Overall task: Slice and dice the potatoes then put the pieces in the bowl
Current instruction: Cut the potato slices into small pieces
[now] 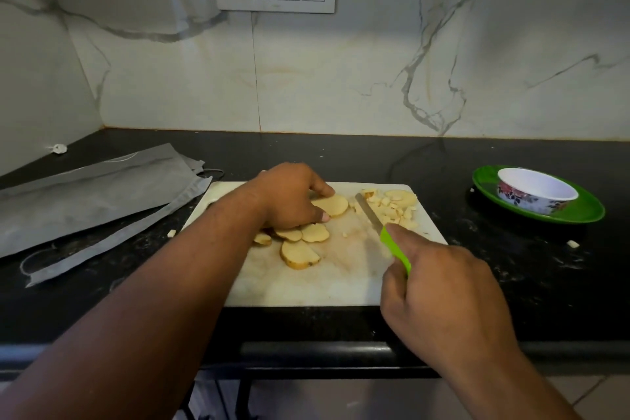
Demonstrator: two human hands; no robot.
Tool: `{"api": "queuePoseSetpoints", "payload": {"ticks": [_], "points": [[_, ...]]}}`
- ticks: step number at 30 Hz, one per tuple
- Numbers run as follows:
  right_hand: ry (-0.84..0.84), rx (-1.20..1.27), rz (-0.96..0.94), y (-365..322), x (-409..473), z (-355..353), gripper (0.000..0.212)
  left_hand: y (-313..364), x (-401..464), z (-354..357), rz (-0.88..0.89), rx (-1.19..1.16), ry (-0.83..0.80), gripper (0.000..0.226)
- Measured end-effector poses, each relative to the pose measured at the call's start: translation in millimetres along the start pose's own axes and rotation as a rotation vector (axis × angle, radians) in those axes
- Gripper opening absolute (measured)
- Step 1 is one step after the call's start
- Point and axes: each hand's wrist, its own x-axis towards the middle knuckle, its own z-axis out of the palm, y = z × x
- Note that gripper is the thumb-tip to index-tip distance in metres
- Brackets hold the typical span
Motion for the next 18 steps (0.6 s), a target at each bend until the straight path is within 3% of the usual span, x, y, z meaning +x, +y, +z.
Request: {"api": "queuePoseSetpoints", "payload": {"ticks": [7, 18], "points": [[0.007, -0.009, -0.016, -11.5, 26.8, 0.2, 0.038, 4.2, -0.9, -1.3, -0.011, -0.015, 0.000, 0.052], [-0.029, -0.075, -0.070, -18.5, 37.2, 7.2, 0.038, 10.9, 8.3, 3.1, -0.060, 0.094, -0.005, 0.049]]}}
